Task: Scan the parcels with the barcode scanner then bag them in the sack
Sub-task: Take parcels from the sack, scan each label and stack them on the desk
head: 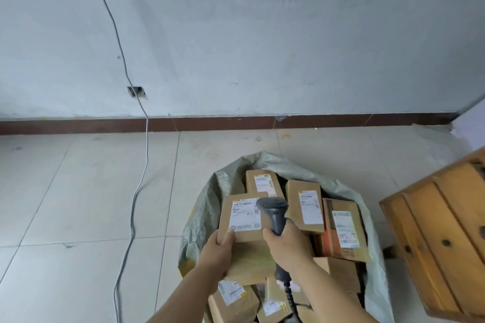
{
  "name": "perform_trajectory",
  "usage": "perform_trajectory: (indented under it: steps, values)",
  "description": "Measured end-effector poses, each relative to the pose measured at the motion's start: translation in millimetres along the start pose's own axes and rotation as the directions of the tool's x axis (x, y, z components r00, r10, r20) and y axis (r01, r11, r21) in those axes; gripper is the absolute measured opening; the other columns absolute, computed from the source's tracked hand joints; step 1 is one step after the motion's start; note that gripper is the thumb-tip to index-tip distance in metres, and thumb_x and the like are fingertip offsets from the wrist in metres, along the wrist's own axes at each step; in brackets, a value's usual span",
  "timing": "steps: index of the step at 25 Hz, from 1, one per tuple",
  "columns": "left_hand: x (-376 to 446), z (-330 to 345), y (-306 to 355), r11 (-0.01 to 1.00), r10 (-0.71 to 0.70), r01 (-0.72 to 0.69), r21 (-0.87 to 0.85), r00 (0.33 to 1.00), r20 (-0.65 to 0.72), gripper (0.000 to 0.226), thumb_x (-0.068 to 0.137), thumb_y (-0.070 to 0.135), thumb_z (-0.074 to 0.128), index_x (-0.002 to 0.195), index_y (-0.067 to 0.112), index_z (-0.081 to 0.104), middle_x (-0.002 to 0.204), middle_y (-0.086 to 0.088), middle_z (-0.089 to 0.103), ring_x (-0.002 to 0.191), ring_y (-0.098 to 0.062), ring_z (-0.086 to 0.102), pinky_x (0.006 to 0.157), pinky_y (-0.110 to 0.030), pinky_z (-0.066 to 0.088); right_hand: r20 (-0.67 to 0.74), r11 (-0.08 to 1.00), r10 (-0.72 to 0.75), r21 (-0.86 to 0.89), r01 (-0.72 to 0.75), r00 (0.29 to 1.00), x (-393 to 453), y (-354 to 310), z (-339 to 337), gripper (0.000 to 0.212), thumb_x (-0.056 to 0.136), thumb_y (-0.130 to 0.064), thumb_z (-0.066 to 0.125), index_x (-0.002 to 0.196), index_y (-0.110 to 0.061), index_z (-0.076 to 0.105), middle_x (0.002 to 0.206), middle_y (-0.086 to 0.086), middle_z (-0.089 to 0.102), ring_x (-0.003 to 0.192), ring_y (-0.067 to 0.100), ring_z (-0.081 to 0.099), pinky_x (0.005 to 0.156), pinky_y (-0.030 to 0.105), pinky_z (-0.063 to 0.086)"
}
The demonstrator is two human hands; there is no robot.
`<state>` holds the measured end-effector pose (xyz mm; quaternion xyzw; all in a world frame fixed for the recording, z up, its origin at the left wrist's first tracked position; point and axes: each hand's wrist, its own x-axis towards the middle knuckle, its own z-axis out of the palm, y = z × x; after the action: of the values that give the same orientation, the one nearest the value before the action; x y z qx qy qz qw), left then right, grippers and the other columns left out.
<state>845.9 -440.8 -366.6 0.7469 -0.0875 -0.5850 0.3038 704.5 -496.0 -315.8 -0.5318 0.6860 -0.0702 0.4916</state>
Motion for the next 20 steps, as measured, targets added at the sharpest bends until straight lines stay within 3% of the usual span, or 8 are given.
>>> perform_trajectory:
  steps: [6,11,15,17,20]
  values:
    - [121,3,-25,1.0,-0.03,0.03,-0.004,0.997,-0.069,0.034,0.091,0.046,0.058,0.117,0.026,0.05,0.102,-0.002,0.06,0.089,-0.023,0.06,0.071,-0.037,0.053,0.096,0.997,-0.006,-0.075,0.013,0.995,128,33,71,0.017,0.092,-0.03,0.053,0.091,-0.014,0.047,0.073,-0.001,0.05,0.061,0.014,0.048,0.052,0.026,0.035]
    - [199,9,-40,0.999,-0.038,0.037,-0.009,0.994,-0.102,0.036,0.09,0.039,0.062,0.12,0.023,0.052,0.105,-0.003,0.059,0.098,-0.028,0.057,0.085,-0.052,0.054,0.125,0.988,-0.023,-0.148,0.041,0.992,198,55,109,0.018,0.093,-0.03,0.052,0.091,-0.012,0.047,0.073,0.0,0.048,0.062,0.013,0.047,0.05,0.025,0.032]
    - [239,21,-42,0.994,0.072,-0.084,-0.065,0.984,-0.165,0.041,0.09,0.026,0.063,0.126,0.025,0.046,0.1,0.002,0.058,0.085,-0.022,0.059,0.073,-0.041,0.055,0.071,0.994,-0.074,-0.076,0.08,0.995,232,66,116,0.015,0.092,-0.029,0.054,0.097,-0.016,0.048,0.085,0.004,0.055,0.074,0.02,0.053,0.063,0.028,0.04]
    - [247,28,-44,0.988,0.147,-0.152,0.0,0.958,-0.247,0.042,0.09,0.023,0.06,0.13,0.021,0.045,0.104,0.002,0.06,0.084,-0.022,0.059,0.072,-0.036,0.053,0.061,0.997,-0.077,-0.003,0.078,0.995,239,71,116,0.015,0.091,-0.028,0.055,0.098,-0.016,0.049,0.084,0.004,0.055,0.071,0.019,0.052,0.062,0.029,0.04]
    - [247,39,-53,0.969,0.203,-0.159,0.19,0.948,-0.244,0.044,0.093,0.021,0.055,0.135,0.017,0.043,0.127,-0.005,0.058,0.102,-0.025,0.058,0.088,-0.037,0.05,0.117,0.998,-0.059,-0.012,0.06,0.991,238,80,122,0.016,0.09,-0.027,0.057,0.099,-0.015,0.051,0.079,0.001,0.053,0.068,0.017,0.051,0.06,0.028,0.04]
